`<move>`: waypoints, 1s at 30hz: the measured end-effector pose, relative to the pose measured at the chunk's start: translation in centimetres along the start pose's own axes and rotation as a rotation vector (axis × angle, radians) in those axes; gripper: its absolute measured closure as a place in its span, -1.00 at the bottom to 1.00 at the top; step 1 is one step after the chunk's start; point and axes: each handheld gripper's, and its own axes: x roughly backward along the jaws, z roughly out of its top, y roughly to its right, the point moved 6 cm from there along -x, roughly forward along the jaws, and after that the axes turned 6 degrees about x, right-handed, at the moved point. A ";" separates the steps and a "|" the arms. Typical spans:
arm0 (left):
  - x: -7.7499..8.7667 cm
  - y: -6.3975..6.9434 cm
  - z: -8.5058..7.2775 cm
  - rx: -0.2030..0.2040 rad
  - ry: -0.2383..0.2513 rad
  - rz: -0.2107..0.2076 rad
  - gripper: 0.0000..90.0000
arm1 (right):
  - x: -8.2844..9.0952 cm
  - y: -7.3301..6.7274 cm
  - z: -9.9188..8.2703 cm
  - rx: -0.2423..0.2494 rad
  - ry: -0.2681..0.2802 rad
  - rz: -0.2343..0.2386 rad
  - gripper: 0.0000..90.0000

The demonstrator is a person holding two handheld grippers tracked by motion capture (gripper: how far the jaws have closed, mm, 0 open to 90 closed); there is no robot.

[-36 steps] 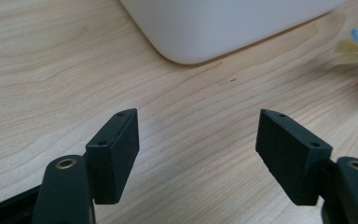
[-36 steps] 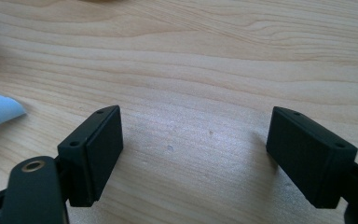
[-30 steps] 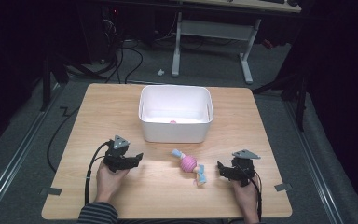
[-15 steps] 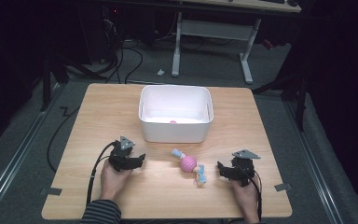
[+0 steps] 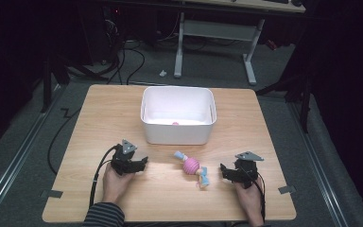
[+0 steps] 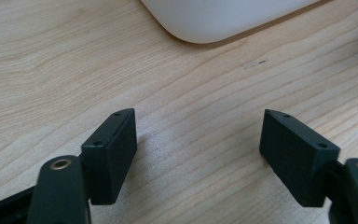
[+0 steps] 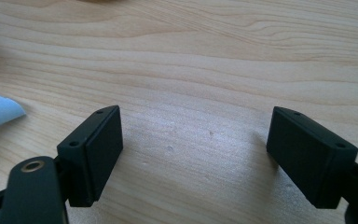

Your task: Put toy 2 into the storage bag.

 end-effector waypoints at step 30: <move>0.0 0.0 0.0 0.004 0.001 0.006 -0.42 | 4.4 -1.9 1.0 0.121 0.029 0.192 -0.23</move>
